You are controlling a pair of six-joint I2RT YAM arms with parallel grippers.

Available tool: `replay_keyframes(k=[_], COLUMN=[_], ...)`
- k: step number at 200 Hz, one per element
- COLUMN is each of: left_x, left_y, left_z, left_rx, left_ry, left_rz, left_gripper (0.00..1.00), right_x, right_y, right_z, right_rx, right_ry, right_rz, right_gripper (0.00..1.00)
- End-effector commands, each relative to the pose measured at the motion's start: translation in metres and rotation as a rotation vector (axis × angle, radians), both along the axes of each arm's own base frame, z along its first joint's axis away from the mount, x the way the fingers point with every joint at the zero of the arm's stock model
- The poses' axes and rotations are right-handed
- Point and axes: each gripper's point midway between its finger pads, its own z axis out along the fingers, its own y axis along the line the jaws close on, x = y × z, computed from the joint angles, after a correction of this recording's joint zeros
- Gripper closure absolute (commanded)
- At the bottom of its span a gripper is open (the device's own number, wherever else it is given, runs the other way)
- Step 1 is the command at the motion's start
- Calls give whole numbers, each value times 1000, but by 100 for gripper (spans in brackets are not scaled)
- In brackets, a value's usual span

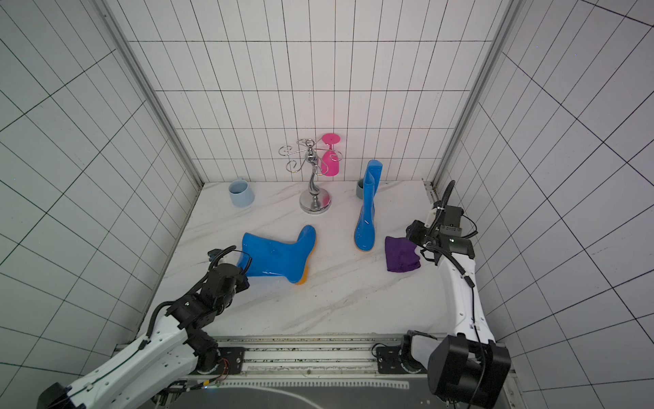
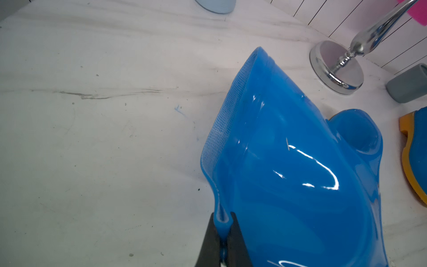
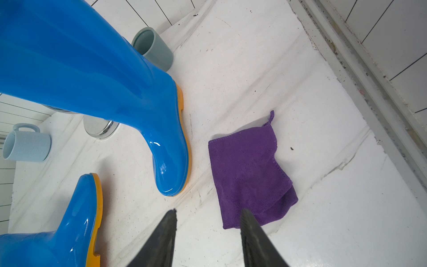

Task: Wipe the rubber boots with a cloth
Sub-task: Adjust the rubber boot at the center of the board.

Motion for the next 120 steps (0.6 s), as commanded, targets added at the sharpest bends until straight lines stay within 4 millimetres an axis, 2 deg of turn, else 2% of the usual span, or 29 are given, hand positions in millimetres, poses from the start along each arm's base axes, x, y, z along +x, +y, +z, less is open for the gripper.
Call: replay_keyframes(k=[1, 22, 41, 58, 96, 120], left_x=[4, 1, -3, -3, 2, 10], left_y=[-4, 9, 23, 26, 19, 10], left_z=[-21, -46, -56, -55, -49, -44], left_rx=[-76, -142, -186, -210, -223, -228], left_ry=[78, 169, 188, 161, 119, 104], left_rz=[4, 39, 83, 88, 39, -21], left_gripper=[100, 100, 100, 100, 100, 100], right_x=[-4, -3, -1, 0, 1, 0], right_y=[-1, 0, 0, 1, 3, 12], right_z=[-21, -23, -25, -27, -34, -46], right_rx=[29, 35, 38, 45, 45, 25], right_ry=[43, 44, 47, 53, 68, 109], right_rz=[-9, -10, -12, -9, -7, 12], right_gripper=[53, 53, 53, 53, 53, 53])
